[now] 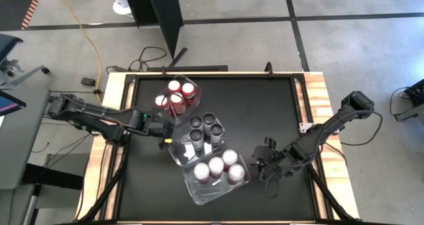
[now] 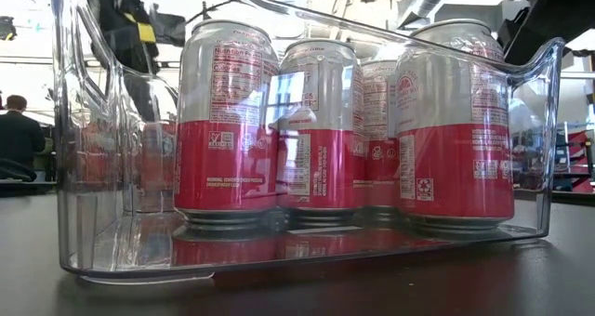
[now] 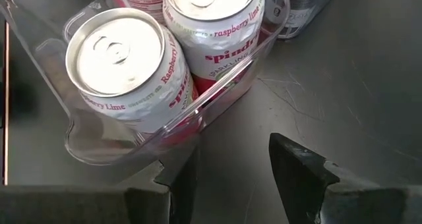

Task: Sort soda cans
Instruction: Move the top transparent bin to the top left of the table

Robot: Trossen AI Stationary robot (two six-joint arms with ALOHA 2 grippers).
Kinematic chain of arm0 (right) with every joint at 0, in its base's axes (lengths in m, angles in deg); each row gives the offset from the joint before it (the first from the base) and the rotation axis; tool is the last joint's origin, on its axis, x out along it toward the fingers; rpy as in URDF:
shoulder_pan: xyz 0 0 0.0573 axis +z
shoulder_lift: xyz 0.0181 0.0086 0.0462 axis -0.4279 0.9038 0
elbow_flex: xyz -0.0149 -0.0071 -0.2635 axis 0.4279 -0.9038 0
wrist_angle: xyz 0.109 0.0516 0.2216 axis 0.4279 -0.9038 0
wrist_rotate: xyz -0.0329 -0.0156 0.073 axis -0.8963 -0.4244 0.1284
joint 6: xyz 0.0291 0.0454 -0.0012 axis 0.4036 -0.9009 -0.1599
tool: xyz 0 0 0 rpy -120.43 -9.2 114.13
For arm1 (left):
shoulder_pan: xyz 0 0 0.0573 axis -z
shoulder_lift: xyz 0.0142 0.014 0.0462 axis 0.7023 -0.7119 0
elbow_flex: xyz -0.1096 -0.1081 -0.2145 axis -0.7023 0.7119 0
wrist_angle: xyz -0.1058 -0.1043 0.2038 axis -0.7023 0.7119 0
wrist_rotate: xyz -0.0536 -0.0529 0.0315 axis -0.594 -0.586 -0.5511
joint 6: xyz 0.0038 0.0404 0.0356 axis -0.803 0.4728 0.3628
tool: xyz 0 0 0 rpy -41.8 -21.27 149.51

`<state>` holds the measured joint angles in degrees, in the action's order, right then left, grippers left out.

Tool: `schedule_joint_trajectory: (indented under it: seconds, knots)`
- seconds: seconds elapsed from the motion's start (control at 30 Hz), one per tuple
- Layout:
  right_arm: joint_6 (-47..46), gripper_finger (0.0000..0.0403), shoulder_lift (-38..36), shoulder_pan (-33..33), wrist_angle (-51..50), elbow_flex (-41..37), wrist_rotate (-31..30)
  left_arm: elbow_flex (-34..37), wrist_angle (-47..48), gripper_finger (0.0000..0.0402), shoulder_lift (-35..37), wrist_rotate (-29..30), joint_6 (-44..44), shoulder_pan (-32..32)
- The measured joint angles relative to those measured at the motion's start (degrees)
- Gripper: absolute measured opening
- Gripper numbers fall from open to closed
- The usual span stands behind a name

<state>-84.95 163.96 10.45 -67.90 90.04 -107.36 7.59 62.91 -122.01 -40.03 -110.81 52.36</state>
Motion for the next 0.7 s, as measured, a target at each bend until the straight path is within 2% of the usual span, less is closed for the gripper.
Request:
schedule_joint_trajectory:
  seconds: [0.37, 0.7]
  knots:
    - [-0.04, 0.0198, 0.02, 1.84, 0.11, -0.02, -1.78, 0.02, -2.16, 0.0000, -8.12, -0.07, -0.15, -2.59]
    - [-0.50, 0.0198, 0.02, 2.10, 0.16, -0.02, -1.96, 0.00, 0.55, 0.0000, -10.27, 1.64, -4.07, -6.52]
